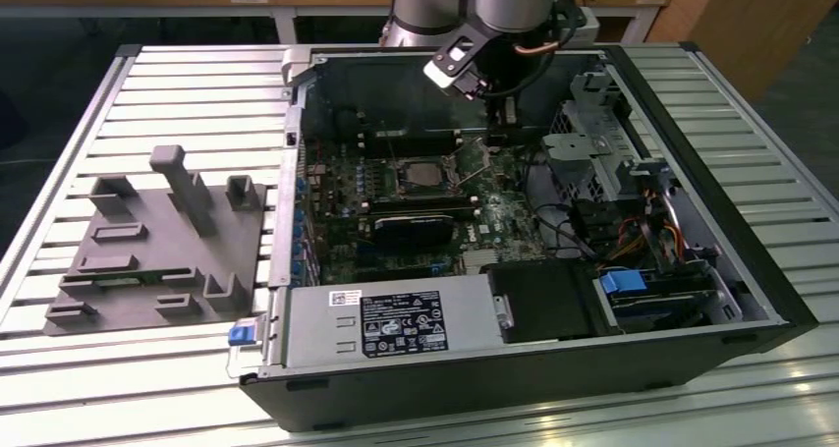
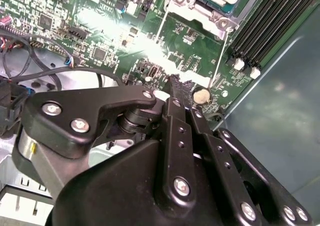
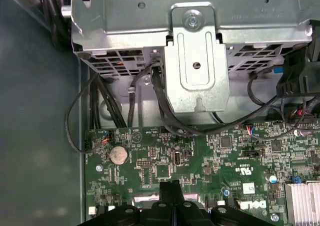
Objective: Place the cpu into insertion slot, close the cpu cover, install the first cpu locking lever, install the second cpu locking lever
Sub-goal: 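Close the cpu cover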
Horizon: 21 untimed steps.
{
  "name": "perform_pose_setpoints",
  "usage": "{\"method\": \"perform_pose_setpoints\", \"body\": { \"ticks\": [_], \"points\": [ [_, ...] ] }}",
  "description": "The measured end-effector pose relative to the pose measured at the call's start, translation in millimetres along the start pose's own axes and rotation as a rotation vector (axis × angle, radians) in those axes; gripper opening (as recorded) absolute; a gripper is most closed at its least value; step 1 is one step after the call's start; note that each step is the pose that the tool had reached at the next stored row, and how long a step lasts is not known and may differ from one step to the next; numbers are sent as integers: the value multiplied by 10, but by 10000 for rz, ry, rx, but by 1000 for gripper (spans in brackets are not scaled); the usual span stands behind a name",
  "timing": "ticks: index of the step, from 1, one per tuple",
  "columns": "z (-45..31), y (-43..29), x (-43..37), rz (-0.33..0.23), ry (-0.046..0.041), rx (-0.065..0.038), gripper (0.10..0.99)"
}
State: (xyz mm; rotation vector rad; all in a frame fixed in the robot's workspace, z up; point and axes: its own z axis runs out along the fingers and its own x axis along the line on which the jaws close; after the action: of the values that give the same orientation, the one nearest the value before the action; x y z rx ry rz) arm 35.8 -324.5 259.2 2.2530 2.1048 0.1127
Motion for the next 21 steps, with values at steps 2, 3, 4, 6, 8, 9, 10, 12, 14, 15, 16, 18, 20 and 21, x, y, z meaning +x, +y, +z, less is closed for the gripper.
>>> {"method": "perform_pose_setpoints", "body": {
  "ticks": [2,3,4,6,8,9,10,12,14,15,16,18,20,21],
  "points": [
    [2,18,1,0,0,1,106],
    [2,26,2,-1,0,2,106],
    [3,32,2,-1,0,2,106],
    [3,34,2,1,-1,2,106],
    [3,34,2,1,-1,2,106],
    [3,35,2,-1,-1,2,106],
    [3,35,2,1,0,2,106],
    [6,54,3,0,1,10,106],
    [8,80,5,0,-2,29,106],
    [8,90,6,0,-3,37,106],
    [9,98,7,-1,-4,42,106],
    [10,109,7,0,-4,48,106],
    [10,113,8,0,-4,49,106],
    [10,113,8,1,-4,49,106]
  ]
}}
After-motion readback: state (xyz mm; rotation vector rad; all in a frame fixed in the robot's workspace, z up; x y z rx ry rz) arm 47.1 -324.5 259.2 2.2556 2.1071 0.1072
